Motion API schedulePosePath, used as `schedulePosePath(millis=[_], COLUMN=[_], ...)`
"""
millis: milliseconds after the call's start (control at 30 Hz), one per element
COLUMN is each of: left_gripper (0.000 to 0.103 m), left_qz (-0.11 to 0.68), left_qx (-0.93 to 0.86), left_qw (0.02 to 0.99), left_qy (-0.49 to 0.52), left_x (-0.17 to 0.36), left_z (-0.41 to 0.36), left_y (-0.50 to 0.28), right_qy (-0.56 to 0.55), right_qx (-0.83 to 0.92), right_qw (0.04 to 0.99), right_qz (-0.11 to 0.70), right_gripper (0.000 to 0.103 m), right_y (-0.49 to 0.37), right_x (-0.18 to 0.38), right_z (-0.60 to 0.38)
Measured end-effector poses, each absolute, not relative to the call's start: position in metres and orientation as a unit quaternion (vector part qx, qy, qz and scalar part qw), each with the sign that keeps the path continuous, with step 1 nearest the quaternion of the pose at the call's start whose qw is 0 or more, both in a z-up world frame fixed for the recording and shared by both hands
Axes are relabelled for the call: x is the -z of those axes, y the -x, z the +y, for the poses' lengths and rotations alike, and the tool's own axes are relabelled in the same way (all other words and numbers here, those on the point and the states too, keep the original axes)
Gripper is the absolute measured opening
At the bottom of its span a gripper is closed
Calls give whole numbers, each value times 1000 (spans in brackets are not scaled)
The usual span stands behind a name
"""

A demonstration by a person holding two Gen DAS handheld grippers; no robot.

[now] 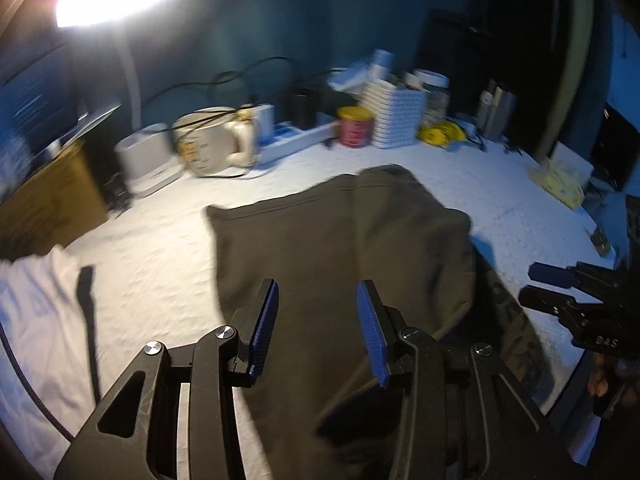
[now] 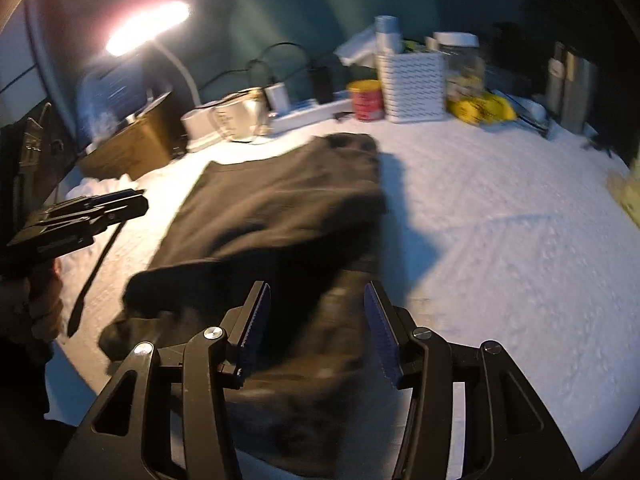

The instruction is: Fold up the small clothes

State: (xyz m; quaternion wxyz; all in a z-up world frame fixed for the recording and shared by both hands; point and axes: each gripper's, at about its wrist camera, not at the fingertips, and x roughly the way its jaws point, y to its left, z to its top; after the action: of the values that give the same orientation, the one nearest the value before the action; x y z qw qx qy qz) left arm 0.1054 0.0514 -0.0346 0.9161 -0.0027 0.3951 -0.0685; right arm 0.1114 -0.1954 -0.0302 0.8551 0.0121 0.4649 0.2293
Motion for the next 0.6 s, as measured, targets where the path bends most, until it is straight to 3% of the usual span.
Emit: schedulePosePath(millis=[367, 600], left_gripper=[40, 40], left_qz=[415, 445], left_qx=[180, 188], left_qw=[885, 855], left_qy=[-112, -188], left_x=[43, 71], left_z=[-59, -82], left_y=[-140, -160], right_qy=[-48, -56], right_qx=[-203, -199], right_qw=[856, 856], right_qz=[474, 474], right_gripper=[52, 52], right_y=[-121, -130], right_x=[50, 58], right_z=[-250, -263])
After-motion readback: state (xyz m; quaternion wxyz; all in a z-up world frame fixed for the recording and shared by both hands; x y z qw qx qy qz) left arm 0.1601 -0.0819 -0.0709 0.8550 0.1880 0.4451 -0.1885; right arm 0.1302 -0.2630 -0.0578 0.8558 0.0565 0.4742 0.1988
